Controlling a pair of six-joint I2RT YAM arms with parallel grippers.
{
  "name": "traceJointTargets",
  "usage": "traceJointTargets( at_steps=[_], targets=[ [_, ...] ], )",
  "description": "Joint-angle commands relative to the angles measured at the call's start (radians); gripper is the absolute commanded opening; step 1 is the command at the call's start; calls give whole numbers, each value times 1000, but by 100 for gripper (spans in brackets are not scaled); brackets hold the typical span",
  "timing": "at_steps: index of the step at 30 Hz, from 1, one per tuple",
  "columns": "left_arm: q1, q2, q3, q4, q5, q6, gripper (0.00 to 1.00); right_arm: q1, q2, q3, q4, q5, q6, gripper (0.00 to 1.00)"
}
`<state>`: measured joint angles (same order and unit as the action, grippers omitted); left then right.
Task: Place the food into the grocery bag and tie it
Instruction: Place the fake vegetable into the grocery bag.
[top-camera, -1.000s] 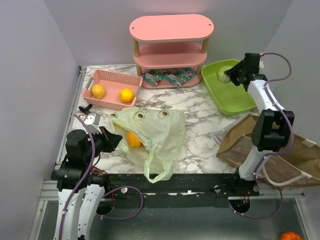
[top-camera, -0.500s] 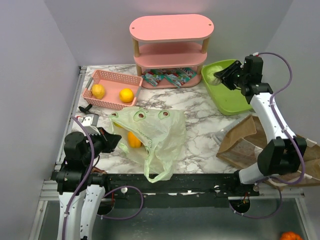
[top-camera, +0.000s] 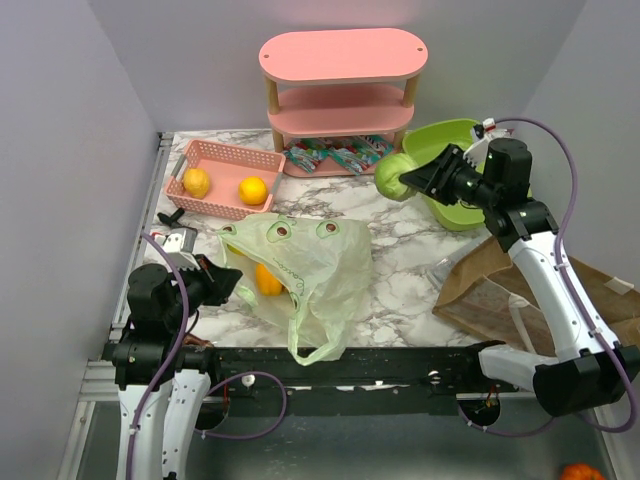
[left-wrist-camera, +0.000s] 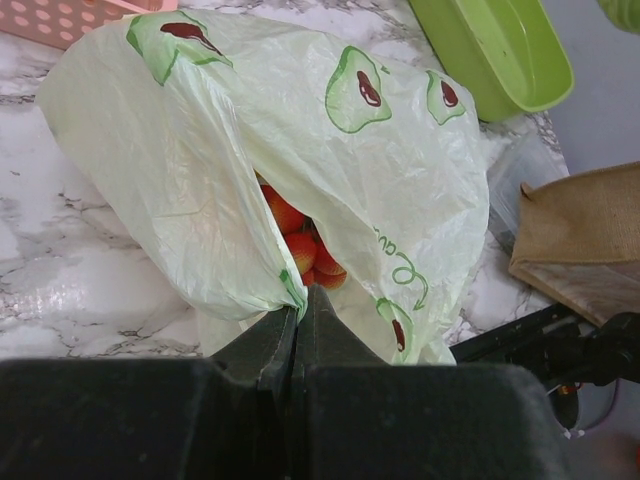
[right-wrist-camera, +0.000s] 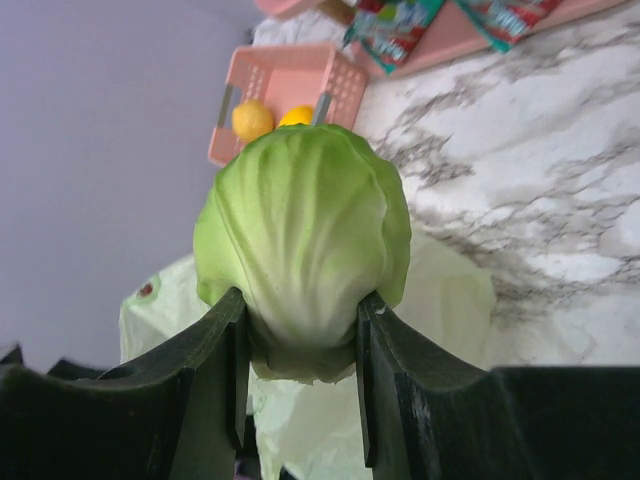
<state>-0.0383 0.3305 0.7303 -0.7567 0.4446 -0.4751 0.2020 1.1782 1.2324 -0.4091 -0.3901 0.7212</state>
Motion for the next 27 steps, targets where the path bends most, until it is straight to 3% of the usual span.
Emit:
traceJointTargets(
  at_steps=[1,6,13,16,20,25,27],
  targets=[
    [8,5,-6,23,31,13,0,12,-61,-32,9,-232,-47,37],
    [8,14,-13,50,58,10,0,46,-100,6,-15,-399,-76,37],
    [-8,115,88,31,81,-7,0,330,-64,132,-179,-148,-162,36],
    [-27,182,214,-4,91,-23,0,487,-53,163,-180,-22,-174,36],
    [-70,279,367,-91,77,-12,0,602,-2,214,-193,52,-174,36],
    [-153,358,468,-163,45,-2,0,824,115,281,-218,205,-178,36],
    [-193,367,481,-177,11,-3,0,858,142,273,-198,236,-160,35]
  ],
)
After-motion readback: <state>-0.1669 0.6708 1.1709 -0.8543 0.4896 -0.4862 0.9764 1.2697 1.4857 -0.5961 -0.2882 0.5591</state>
